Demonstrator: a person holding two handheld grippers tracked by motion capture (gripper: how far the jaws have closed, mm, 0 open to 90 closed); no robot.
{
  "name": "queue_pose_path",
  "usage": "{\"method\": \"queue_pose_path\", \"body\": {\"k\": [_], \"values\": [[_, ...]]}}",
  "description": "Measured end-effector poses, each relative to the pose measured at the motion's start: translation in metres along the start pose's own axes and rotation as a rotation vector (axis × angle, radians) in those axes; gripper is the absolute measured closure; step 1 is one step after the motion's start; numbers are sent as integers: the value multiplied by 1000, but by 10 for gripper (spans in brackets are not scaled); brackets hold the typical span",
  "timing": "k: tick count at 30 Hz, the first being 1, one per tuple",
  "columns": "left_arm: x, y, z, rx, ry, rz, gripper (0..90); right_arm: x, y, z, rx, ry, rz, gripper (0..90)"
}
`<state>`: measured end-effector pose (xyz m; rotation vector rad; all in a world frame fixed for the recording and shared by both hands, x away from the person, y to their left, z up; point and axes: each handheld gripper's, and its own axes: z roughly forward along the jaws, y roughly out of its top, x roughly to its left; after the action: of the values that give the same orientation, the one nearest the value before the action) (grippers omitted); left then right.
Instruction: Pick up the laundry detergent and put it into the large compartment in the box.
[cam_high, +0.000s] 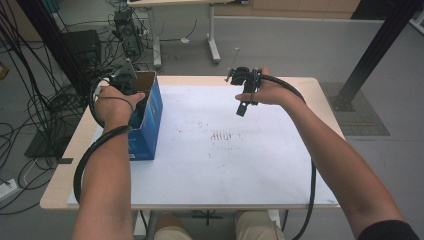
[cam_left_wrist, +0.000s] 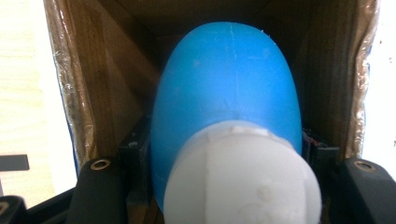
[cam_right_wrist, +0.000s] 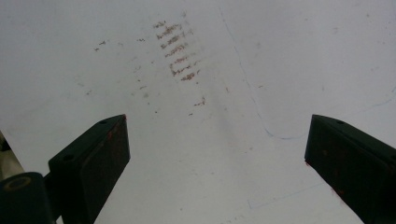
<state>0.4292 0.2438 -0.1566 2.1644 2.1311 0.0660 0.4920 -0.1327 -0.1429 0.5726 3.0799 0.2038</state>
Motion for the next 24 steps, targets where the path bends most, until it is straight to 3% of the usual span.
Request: {"method": "queue_pose_path", "body": {"k": [24], "values": [[1, -1, 0, -2, -3, 1, 373, 0, 1, 1, 4, 3, -2, 65]]}}
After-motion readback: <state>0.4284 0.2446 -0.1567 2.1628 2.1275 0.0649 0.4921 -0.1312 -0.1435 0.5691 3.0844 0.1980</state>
